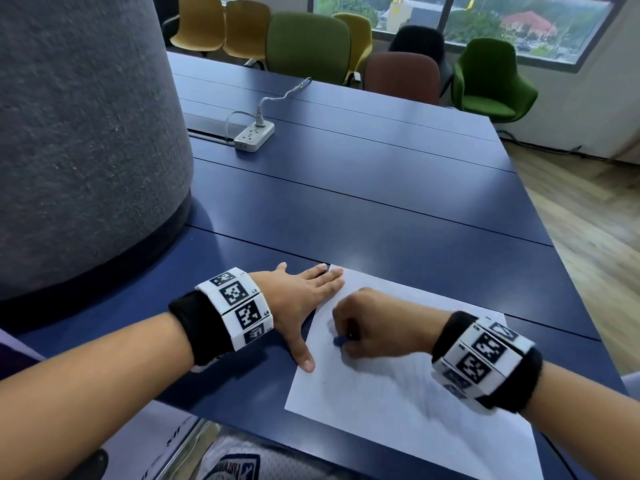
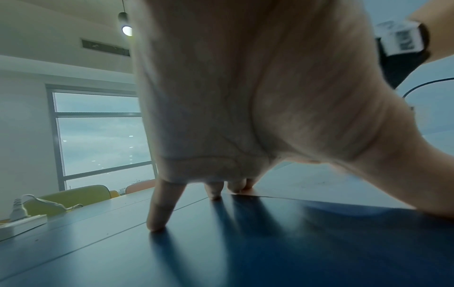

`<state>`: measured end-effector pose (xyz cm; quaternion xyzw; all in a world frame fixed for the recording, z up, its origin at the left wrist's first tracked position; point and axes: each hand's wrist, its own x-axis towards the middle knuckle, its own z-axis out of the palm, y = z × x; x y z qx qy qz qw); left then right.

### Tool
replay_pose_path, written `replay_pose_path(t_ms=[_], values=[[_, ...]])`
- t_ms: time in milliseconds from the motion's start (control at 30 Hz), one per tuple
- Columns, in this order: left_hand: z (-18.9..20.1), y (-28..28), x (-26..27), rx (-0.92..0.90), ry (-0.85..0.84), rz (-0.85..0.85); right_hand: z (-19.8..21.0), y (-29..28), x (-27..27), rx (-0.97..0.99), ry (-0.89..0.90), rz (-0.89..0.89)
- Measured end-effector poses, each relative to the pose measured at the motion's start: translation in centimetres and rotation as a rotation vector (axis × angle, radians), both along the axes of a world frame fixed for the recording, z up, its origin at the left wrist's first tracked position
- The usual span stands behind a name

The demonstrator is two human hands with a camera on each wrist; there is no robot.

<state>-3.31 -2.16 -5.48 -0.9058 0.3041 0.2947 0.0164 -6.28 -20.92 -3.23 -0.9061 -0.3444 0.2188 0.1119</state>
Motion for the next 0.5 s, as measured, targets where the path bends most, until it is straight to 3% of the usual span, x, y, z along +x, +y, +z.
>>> replay_pose_path(t_ms=[100,233,400,500], values=[[0.1,0.0,0.1,0.001,-0.001,-0.003,0.6,0.3,0.6,-0.039,0.023,0.027],[-0.1,0.0,0.1,-0.025,-0.007,-0.005,0.0,-0.4,4.3,0.043,-0.119,-0.156],[0.1,0.1,0.1,-0.01,-0.009,0.001,-0.2,-0.3,3.1,0.02,0.079,-0.094],[0.3,0.0,-0.1,-0.002,-0.003,0.0,0.0,-0.8,5.1,0.023,-0.07,-0.18]])
